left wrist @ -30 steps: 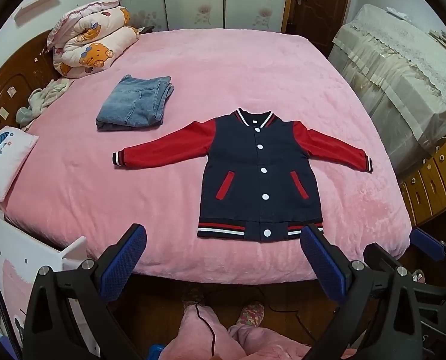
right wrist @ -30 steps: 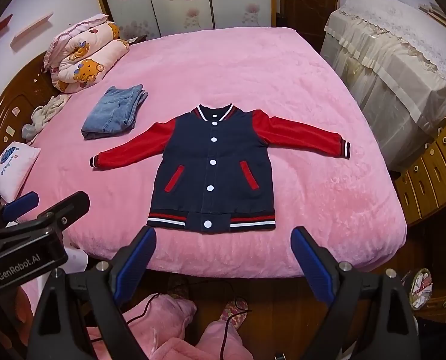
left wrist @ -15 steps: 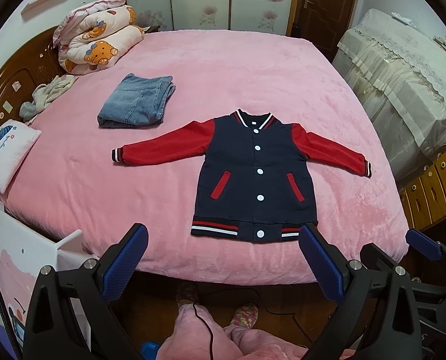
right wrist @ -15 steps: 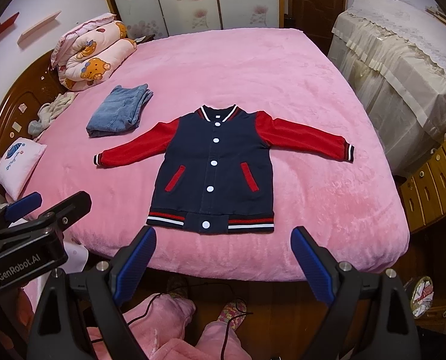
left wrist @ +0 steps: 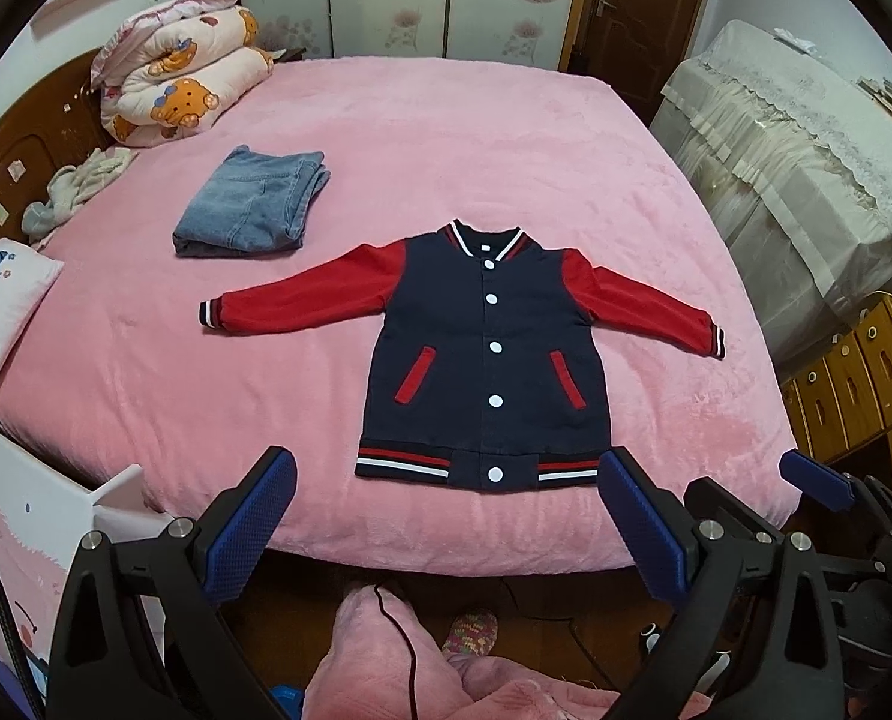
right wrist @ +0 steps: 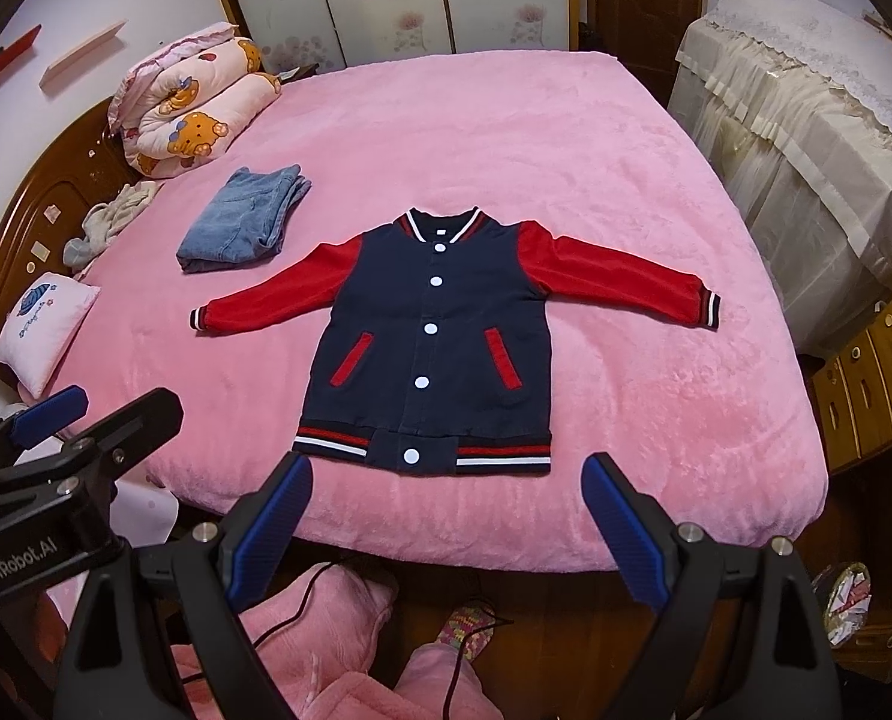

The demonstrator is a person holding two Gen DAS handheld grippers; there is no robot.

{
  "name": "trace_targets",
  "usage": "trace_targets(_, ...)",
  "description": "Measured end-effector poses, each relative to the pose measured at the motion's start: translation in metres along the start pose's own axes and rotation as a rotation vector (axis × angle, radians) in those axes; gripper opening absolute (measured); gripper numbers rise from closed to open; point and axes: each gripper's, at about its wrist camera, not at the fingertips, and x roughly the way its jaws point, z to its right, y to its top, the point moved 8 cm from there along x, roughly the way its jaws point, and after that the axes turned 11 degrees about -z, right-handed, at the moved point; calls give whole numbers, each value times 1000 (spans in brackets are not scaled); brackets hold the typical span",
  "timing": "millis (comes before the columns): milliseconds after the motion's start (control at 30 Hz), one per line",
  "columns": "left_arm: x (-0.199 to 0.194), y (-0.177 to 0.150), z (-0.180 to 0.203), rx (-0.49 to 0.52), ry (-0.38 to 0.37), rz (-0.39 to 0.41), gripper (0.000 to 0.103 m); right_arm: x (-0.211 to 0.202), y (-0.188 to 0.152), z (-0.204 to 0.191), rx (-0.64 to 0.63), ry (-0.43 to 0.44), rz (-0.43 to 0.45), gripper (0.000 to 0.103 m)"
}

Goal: Fold large clothes
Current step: 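Move the left tool to the red sleeve cuff and grasp it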

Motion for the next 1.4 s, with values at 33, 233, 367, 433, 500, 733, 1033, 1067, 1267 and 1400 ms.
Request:
trace_targets(33, 4, 2, -2, -2, -3, -9, 99, 4, 2, -1, 1, 1, -8, 92)
trace_targets(233, 30, 24, -23, -22, -15, -83, 100, 26, 20, -11, 10, 10, -58, 92)
trace_targets(367, 57, 40, -51, -62, -36, -172, 100, 47, 38, -22, 23, 13, -100, 92)
trace_targets(433, 76, 45, -70, -91, -18, -239, 100, 62, 49, -33, 21, 21, -119, 92)
trace_targets(500, 100, 48, -90, -126, -14, -329, 100, 73, 62, -44, 19, 19, -114, 92)
trace_targets(733, 184, 57, -163, -196, -37, -557, 100, 132, 92, -92, -8, -42, -200, 92)
trace_targets(1033, 290, 81, -262, -384, -116, -682, 100, 207, 108, -149, -38, -123, -318, 91)
trace_targets(1067, 298, 84, -268, -402, -121, -687, 100, 214, 110, -152, -35, -131, -325, 91)
trace_targets(1267, 348, 102, -316, -598, -213, -606, 95, 255, 123, -171, -10, -159, -374, 91)
trace_targets(1400, 369, 109, -344, -703, -242, -499, 80, 274, 122, -179, -2, -169, -398, 91)
